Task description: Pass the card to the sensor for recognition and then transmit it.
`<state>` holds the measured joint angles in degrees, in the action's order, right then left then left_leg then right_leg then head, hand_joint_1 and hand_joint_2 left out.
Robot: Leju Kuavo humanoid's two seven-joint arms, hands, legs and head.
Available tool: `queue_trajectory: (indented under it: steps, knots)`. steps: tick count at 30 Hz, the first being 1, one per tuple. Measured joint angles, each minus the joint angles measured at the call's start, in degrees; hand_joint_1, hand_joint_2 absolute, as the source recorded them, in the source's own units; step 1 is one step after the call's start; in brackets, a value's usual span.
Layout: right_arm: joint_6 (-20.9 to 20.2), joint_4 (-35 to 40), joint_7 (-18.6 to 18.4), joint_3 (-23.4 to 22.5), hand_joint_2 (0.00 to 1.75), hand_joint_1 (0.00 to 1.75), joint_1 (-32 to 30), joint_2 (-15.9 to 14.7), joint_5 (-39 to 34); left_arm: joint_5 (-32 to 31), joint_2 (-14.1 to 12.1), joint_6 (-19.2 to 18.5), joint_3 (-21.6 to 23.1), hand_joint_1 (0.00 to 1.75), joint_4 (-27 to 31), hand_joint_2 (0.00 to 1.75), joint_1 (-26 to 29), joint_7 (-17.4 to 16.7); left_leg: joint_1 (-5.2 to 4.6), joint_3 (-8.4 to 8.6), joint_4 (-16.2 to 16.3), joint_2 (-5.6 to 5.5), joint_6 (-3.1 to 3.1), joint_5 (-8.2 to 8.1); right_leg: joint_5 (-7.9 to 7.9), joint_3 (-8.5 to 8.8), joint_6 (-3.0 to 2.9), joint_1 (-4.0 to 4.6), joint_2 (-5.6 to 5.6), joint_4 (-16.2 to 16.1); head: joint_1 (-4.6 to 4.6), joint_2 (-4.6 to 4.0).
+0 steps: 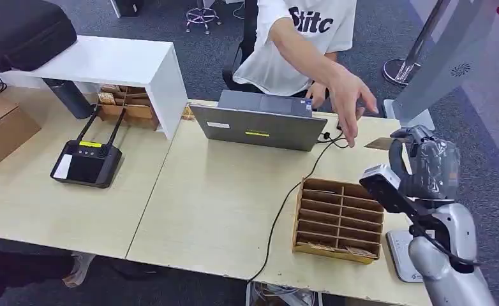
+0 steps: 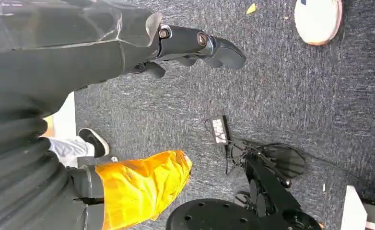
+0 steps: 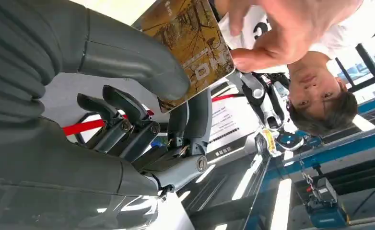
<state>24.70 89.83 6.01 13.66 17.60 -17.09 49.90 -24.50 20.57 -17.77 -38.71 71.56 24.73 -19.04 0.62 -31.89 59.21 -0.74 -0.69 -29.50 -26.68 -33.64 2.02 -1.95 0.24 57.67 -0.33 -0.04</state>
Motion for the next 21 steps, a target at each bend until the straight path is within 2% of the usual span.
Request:
queue_trajectory:
  steps: [6, 9, 10, 12, 16, 18, 21]
  knots:
    - [2.73, 0.94, 1.36, -0.15, 1.75, 1.75, 0.83, 0.00, -1.25, -0.61, 0.00, -0.07, -0.11, 0.00, -0.28, 1.75, -0.25, 0.55, 0.00, -0.04, 0.00, 0.00, 0.00, 0.00, 0.00, 0.00, 0.00, 0.00, 0.01, 0.01, 0.00, 0.00]
    - [-2.35, -0.82, 0.35, 0.53, 1.75, 1.75, 5.90, 0.53, -2.52, -4.33, -0.07, -1.47, -1.47, 0.00, -1.40, 1.75, -2.15, 3.02, 0.00, -0.07, -0.02, 0.07, -0.02, 0.02, 0.09, 0.00, -0.10, -0.02, 0.06, 0.06, 0.02, 0.00]
    - [-5.35, -3.28, -0.51, 1.47, 1.75, 1.75, 8.05, 1.04, -2.90, -6.11, -0.19, -1.98, -2.26, 0.00, -2.49, 1.75, -2.98, 4.52, 0.00, -0.02, -0.01, 0.09, -0.07, 0.07, 0.13, -0.01, -0.08, -0.01, 0.09, 0.06, -0.09, 0.00]
    - [-7.68, -6.65, -1.25, 2.67, 1.75, 1.75, 11.59, 1.66, -3.06, -7.87, -0.74, -2.12, -3.10, 0.00, -4.05, 1.75, -4.44, 6.36, 0.01, -0.09, -0.01, -0.06, -0.05, 0.19, 0.14, 0.07, -0.07, 0.01, -0.08, 0.06, 0.04, 0.00]
    - [-13.97, -22.40, -5.49, 7.96, 1.75, 1.75, 26.57, 5.23, -1.68, -12.94, -3.19, -2.01, -5.69, 0.00, -11.20, 1.75, -9.16, 10.82, 0.02, -0.29, -0.01, 0.10, -0.21, 0.50, 0.48, -0.30, -0.10, -0.03, 0.17, 0.17, -0.02, 0.00]
    - [-15.50, -30.37, -6.91, 10.70, 1.75, 1.75, 32.34, 7.73, -1.36, -14.46, -3.87, -1.90, -7.04, 0.00, -14.09, 1.75, -10.89, 11.43, 0.01, -0.26, -0.01, 0.10, -0.25, 0.61, 0.55, -0.34, -0.18, -0.02, 0.14, 0.19, -0.02, 0.00]
    - [-15.80, -35.23, -7.63, 13.35, 1.75, 1.75, 35.81, 9.97, -0.63, -15.97, -3.96, -2.34, -8.67, 0.00, -15.54, 1.75, -11.59, 10.60, 0.04, -0.22, -0.01, 0.10, -0.30, 0.64, 0.57, -0.35, -0.23, 0.02, 0.18, 0.19, -0.02, 0.00]
